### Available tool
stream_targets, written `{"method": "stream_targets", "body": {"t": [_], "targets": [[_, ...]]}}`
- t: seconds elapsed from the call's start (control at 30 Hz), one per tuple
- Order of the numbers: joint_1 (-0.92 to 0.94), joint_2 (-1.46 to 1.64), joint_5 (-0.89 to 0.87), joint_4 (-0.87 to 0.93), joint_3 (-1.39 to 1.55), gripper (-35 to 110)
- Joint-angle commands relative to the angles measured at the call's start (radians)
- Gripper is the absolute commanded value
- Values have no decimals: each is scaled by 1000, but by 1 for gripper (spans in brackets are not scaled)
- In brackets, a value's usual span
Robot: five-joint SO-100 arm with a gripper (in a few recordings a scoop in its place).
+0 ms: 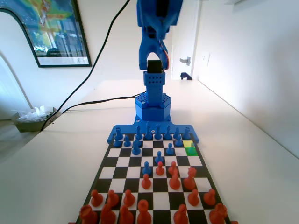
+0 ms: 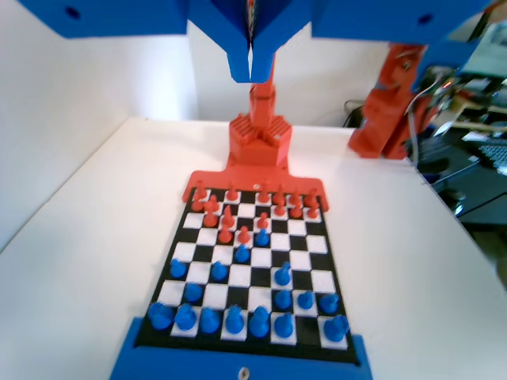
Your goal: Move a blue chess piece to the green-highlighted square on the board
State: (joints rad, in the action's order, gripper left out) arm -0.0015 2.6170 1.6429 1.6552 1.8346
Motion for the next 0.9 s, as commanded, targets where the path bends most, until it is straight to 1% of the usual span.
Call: {"method": "stream_targets", "body": {"t": [0.0,0.33,0.43,0.63,0.87], "targets": [[-12,95,48,6,18,1],[-46,345,150,-26,163,1],[-49,370,158,-44,198,1],[-17,391,140,-141,318,1],[8,433,98,-118,327,1]]}}
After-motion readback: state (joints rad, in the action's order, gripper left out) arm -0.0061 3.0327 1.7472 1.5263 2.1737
